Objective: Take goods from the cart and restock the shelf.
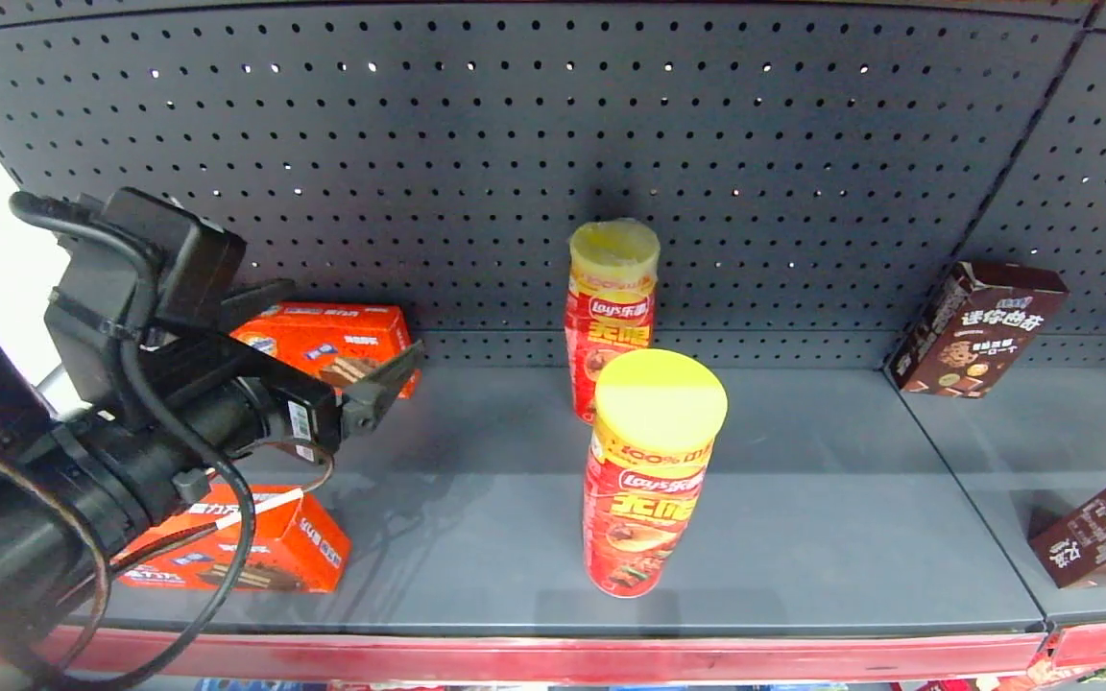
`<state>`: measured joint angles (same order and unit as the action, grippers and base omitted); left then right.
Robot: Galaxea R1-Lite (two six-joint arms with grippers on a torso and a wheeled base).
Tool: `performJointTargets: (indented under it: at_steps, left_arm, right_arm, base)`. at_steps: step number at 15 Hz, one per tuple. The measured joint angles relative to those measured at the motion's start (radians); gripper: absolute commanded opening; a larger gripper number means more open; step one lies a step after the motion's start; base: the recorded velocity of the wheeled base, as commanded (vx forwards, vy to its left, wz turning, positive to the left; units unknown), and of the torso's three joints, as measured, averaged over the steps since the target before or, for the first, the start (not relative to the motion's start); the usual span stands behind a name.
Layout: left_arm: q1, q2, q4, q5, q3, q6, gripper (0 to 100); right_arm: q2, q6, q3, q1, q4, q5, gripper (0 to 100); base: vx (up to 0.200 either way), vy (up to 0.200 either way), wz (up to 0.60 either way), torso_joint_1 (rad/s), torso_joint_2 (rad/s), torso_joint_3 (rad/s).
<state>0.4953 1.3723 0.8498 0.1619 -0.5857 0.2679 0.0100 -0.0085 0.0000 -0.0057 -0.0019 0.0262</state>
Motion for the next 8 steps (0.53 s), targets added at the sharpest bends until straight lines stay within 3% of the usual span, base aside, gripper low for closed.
performJointTargets:
  at_steps: [4, 8]
  left_arm:
    - [-0.003, -0.022, 0.0, 0.033, 0.021, -0.06, 100]
    - [-0.004, -0.02, 0.003, 0.033, 0.021, -0.063, 100]
  right_arm:
    - [0.023, 0.034, -0.073, -0.005, -0.002, 0.001, 100]
    - [0.277, 0.054, -0.341, 0.029, 0.02, 0.067, 100]
  base:
    - [0.0, 0.0, 0.0, 0.0, 0.0, 0.0]
    - [0.0, 0.0, 0.0, 0.0, 0.0, 0.0]
